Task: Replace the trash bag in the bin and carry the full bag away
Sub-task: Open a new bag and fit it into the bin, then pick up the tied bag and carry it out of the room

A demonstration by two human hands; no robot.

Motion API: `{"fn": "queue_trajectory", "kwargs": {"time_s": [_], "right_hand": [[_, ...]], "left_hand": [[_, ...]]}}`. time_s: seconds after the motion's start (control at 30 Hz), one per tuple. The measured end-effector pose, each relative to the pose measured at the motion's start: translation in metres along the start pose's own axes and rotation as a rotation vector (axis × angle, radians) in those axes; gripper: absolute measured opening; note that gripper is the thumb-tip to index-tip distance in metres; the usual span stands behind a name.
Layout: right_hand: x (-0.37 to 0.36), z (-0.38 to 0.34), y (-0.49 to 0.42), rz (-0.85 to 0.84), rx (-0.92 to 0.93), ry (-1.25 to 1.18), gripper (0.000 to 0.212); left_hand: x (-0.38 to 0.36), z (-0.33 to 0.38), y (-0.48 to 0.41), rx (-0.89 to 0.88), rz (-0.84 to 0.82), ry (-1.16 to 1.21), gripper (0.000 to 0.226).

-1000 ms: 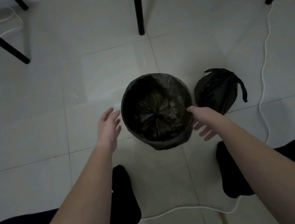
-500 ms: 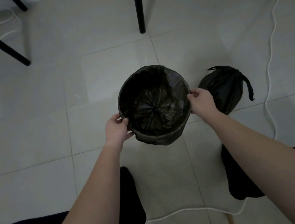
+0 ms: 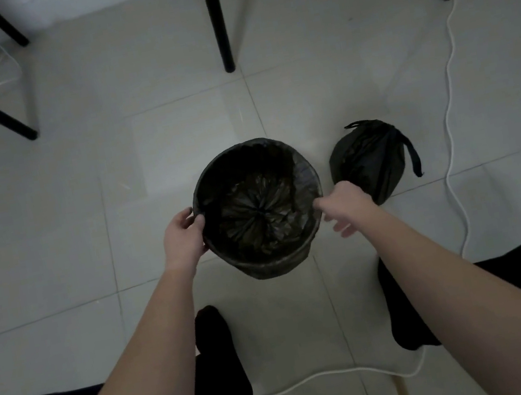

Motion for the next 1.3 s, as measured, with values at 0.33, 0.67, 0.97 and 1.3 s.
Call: {"fn": "queue_trajectory", "kwargs": {"time_s": [0.33, 0.67, 0.97, 1.3], "right_hand": [[0.008, -0.032, -0.051, 0.028, 0.175, -0.404, 0.054], [0.009, -0.014, -0.059, 0.057, 0.217, -0.310, 0.033], [0.120, 0.018, -0.059, 0.479, 0.234, -0.192, 0.025], [0.191, 0.032, -0.144, 0.553, 0.214, -0.094, 0.045]], "left_hand": [[-0.010, 0.000, 0.015, 0.060, -0.104, 0.154, 0.037], [-0.011, 0.008, 0.000, -0.004, -0.026, -0.012, 0.050], [-0.107, 0.119, 0.018, -0.618, 0.071, -0.438, 0.044], [-0.318, 0.165, -0.011, -0.737, -0.435, -0.662, 0.039]]}}
Point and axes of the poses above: each hand's wrist, its own y-axis away from the middle knuckle, its own x-axis out of the back of the hand, z = x × y, the point moved 9 cm from there along -y, towards the middle knuckle, and after that the axes turned 4 degrees about -x, right-handed, at the moved point
